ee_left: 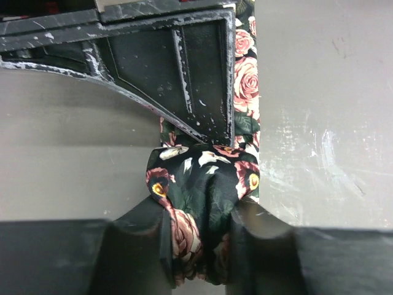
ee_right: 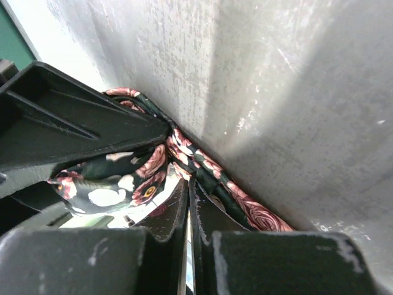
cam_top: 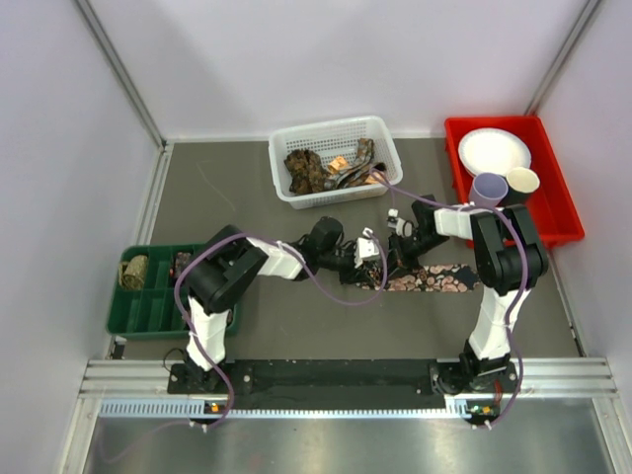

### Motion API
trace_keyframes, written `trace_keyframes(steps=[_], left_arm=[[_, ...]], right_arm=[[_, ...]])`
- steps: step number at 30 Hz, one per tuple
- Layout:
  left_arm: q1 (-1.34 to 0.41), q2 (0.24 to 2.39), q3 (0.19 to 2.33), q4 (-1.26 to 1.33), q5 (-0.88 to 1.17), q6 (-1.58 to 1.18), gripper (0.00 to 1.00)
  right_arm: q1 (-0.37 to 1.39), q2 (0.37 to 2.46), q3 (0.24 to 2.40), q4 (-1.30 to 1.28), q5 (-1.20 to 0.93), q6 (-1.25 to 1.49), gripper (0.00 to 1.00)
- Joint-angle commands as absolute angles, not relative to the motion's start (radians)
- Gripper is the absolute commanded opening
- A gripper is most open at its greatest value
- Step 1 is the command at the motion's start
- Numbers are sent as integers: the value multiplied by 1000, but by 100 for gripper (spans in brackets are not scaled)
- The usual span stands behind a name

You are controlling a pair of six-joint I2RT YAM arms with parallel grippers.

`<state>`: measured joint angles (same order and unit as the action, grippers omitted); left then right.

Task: Roll the ties
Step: Roll the tie at the center of the board.

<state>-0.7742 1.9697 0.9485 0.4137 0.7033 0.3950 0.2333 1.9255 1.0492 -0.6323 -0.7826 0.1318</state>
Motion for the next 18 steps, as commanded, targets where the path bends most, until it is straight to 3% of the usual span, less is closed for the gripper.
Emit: trace_keyframes(steps=[1, 6, 10, 11, 14, 17, 18], left_arm=[[-775, 2045, 930, 232, 666, 411, 15], [-775, 2002, 867, 180, 627, 428, 20], [-778, 1979, 847, 134, 597, 436, 28], [-778, 1971, 847, 124, 597, 436, 35], [-784, 1956, 842, 107, 594, 452, 36], [-792, 1963, 847, 83, 575, 466, 34], [-793, 1967, 847, 81, 569, 466, 33]], right_arm=[[227, 1953, 1055, -630, -606, 58, 0], [212, 1934, 1057, -661, -606, 15, 0], [186, 1950, 1055, -660, -583, 5, 0], [177, 1959, 1057, -660, -592, 5, 0], [178, 1947, 1068, -663, -615, 5, 1], [166, 1892, 1069, -670, -753, -29, 13], [160, 1876, 1069, -672, -791, -31, 23]])
